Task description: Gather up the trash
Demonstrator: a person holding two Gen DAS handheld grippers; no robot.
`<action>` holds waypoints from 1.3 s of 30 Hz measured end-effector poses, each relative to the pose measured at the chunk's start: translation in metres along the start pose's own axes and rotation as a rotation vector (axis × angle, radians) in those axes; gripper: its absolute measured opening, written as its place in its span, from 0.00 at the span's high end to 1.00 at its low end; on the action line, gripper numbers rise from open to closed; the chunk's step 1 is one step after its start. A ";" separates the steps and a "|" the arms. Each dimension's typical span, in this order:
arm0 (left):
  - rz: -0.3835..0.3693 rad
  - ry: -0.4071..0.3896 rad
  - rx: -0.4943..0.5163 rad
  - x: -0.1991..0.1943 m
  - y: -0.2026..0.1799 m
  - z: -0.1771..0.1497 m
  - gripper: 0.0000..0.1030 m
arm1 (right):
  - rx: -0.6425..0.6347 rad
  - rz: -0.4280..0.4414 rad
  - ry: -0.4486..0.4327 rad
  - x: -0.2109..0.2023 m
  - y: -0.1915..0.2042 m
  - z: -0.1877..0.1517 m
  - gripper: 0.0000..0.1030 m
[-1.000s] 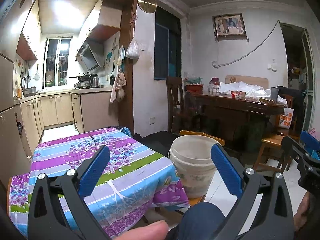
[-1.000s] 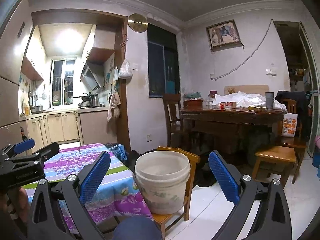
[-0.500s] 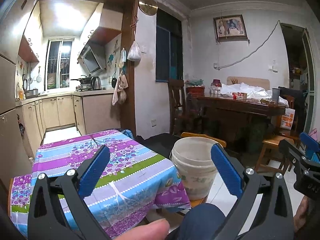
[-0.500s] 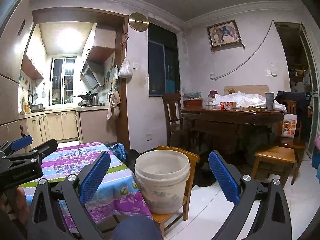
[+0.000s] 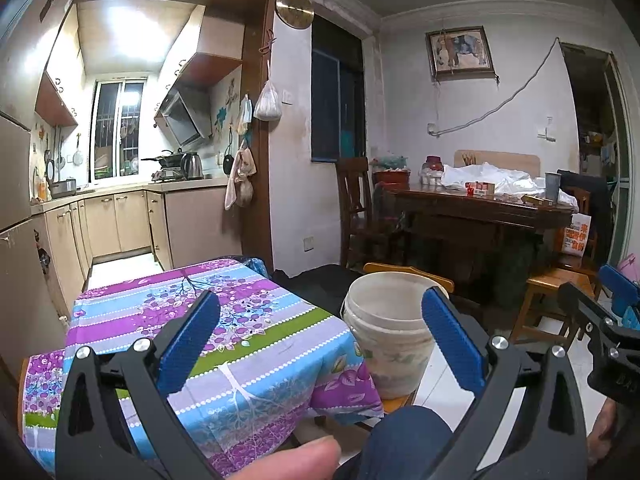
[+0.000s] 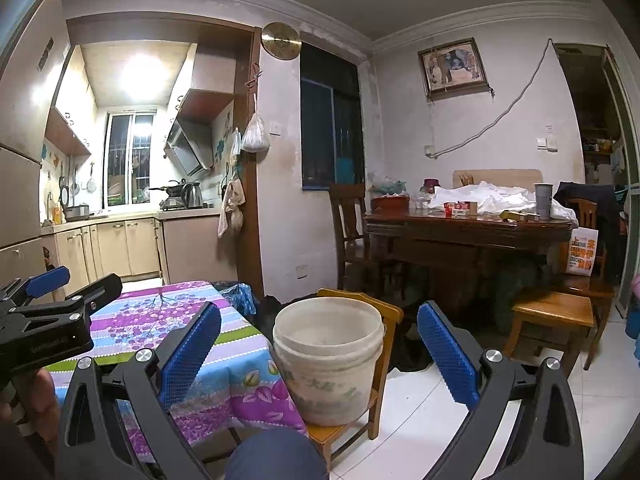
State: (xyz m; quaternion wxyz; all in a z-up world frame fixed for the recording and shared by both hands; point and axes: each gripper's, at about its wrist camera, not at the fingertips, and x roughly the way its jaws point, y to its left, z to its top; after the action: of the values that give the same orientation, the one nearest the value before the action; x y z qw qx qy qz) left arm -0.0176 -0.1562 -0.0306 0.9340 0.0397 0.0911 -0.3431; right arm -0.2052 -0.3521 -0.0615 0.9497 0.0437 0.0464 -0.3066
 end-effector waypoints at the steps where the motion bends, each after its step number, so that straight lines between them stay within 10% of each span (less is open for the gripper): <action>1: -0.001 0.000 0.002 0.000 0.000 0.000 0.05 | 0.000 0.000 0.000 -0.001 0.000 0.001 0.05; 39: -0.012 -0.041 0.011 -0.005 0.003 0.005 0.05 | -0.002 -0.025 -0.098 -0.009 -0.001 -0.005 0.05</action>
State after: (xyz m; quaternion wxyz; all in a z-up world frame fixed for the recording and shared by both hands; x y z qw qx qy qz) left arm -0.0190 -0.1516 -0.0247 0.9334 0.0372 0.0703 -0.3500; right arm -0.2133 -0.3476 -0.0653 0.9470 0.0274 0.0006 -0.3199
